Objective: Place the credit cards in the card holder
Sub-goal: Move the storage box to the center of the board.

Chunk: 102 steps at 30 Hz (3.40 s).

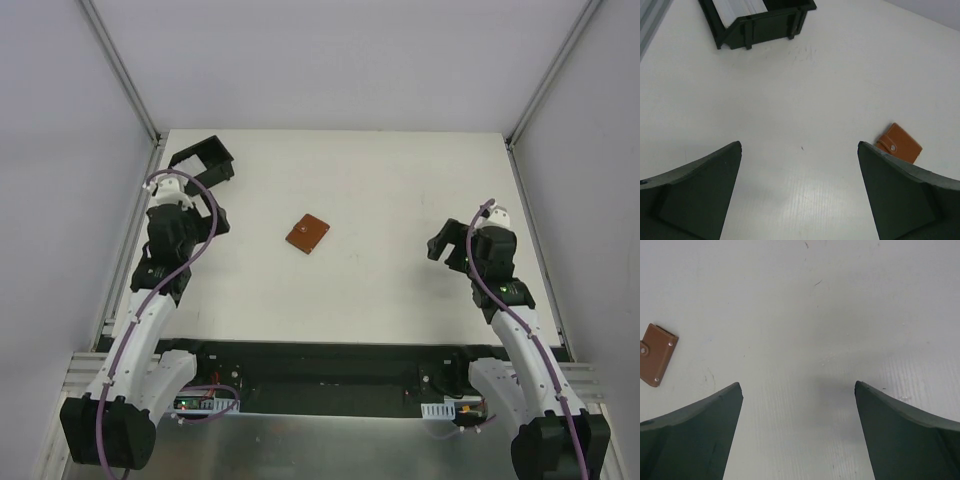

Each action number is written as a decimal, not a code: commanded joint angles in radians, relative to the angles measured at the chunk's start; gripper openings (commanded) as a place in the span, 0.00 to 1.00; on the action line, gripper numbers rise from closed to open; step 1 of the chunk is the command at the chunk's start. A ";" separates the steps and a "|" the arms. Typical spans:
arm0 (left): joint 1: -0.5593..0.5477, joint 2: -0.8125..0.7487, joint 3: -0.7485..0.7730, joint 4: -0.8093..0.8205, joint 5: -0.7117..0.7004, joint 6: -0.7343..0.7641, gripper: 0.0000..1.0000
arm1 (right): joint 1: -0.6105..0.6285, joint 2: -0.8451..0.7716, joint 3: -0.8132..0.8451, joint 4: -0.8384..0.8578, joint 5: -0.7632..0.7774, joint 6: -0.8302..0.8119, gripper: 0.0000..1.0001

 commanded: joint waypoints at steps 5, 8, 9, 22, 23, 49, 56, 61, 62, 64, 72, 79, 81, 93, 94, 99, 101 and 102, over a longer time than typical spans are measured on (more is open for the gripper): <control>-0.003 -0.051 0.047 -0.093 -0.185 -0.271 0.99 | 0.003 0.007 0.043 -0.067 -0.127 0.019 0.96; -0.002 -0.045 0.089 -0.116 -0.163 -0.287 0.99 | 0.003 0.023 0.075 -0.090 -0.129 0.007 0.96; -0.002 -0.046 0.102 -0.136 -0.175 -0.306 0.99 | 0.003 0.026 0.083 -0.101 -0.128 0.001 0.96; 0.004 0.357 0.475 -0.065 0.168 -0.095 0.99 | 0.003 0.102 0.149 -0.181 -0.121 -0.056 0.96; 0.004 0.403 0.522 -0.076 0.179 -0.086 0.99 | 0.001 0.107 0.152 -0.187 -0.120 -0.058 0.96; 0.058 1.206 1.179 -0.157 0.184 -0.012 0.99 | 0.001 0.121 0.135 -0.259 -0.207 -0.055 0.96; 0.058 1.293 1.244 -0.171 0.130 0.009 0.99 | 0.001 0.142 0.137 -0.257 -0.212 -0.065 0.96; 0.058 1.324 1.272 -0.180 0.098 0.016 0.99 | 0.001 0.165 0.143 -0.259 -0.218 -0.070 0.96; 0.058 1.331 1.273 -0.180 0.098 0.014 0.99 | 0.001 0.167 0.143 -0.259 -0.220 -0.071 0.96; 0.081 1.345 1.281 -0.186 0.102 0.011 0.99 | 0.001 0.176 0.144 -0.262 -0.226 -0.070 0.96; 0.096 1.393 1.291 -0.217 0.144 0.002 0.99 | 0.001 0.187 0.137 -0.253 -0.233 -0.073 0.96; 0.095 1.440 1.330 -0.255 0.222 -0.006 0.99 | 0.003 0.184 0.146 -0.262 -0.243 -0.065 0.96; 0.095 1.448 1.333 -0.265 0.222 -0.014 0.99 | 0.003 0.176 0.138 -0.262 -0.243 -0.061 0.96; 0.089 1.424 1.296 -0.291 0.328 -0.044 0.99 | 0.001 0.176 0.109 -0.237 -0.255 -0.048 0.96; 0.086 1.417 1.284 -0.292 0.340 -0.046 0.99 | 0.001 0.181 0.110 -0.234 -0.258 -0.045 0.96; 0.069 1.370 1.236 -0.289 0.346 -0.049 0.98 | 0.003 0.198 0.100 -0.222 -0.275 -0.033 0.96; 0.038 1.355 1.213 -0.289 0.351 -0.052 0.98 | 0.001 0.201 0.095 -0.217 -0.281 -0.030 0.96; 0.034 1.348 1.203 -0.289 0.351 -0.055 0.98 | 0.003 0.201 0.094 -0.216 -0.282 -0.028 0.96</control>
